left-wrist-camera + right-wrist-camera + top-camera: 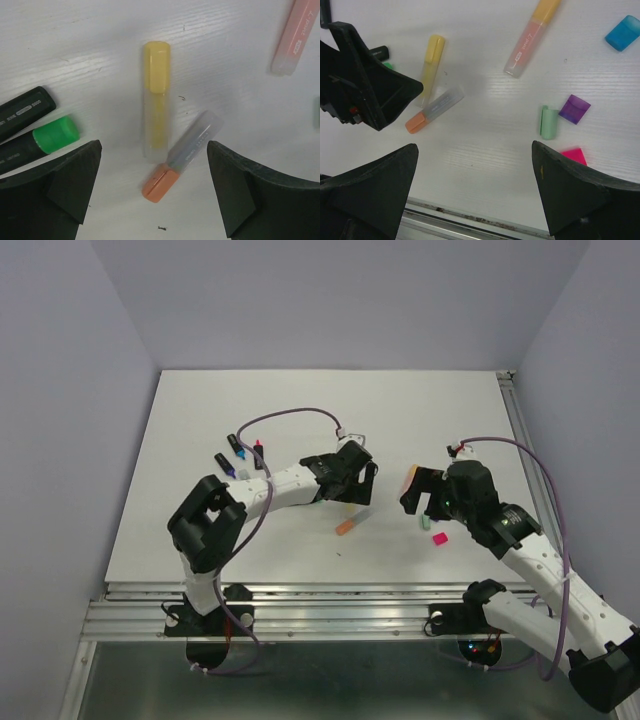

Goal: Open the pen caps

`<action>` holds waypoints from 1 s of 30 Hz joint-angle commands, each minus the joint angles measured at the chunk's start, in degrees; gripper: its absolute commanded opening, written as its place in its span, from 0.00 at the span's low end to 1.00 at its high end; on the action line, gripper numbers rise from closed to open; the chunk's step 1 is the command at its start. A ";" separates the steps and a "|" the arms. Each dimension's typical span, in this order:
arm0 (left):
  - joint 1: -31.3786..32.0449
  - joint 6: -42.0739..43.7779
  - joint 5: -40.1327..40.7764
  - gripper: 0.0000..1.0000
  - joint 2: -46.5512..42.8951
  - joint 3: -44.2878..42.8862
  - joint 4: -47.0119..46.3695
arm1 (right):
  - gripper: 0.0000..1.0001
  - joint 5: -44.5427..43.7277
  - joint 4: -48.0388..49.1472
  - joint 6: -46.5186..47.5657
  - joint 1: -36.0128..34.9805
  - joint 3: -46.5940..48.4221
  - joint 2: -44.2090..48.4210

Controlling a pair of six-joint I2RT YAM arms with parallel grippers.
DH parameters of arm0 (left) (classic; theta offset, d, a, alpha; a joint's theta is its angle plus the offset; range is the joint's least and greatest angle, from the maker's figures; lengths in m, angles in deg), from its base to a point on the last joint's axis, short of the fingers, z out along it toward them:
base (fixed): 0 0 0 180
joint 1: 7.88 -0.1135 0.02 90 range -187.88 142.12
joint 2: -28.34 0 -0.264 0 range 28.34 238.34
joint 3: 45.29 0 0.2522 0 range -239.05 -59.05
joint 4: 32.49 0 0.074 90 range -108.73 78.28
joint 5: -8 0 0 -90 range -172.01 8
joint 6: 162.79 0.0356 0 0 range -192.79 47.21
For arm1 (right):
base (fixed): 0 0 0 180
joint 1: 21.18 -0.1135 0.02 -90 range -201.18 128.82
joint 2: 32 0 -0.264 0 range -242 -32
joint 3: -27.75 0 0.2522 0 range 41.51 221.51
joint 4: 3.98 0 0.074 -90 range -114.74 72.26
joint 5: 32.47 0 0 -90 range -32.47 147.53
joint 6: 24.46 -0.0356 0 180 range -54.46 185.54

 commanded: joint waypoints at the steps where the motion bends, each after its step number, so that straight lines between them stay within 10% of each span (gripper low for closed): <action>1: 0.50 0.77 2.13 0.98 2.65 -3.62 0.75 | 1.00 -0.66 0.58 0.03 0.37 1.16 0.55; 20: 0.59 3.32 1.43 0.69 11.01 -4.24 -1.19 | 1.00 -1.45 1.19 0.12 0.37 0.37 0.55; 30: 0.67 3.50 2.13 0.32 13.91 -4.41 -0.14 | 1.00 -2.07 0.93 0.21 0.37 0.19 1.08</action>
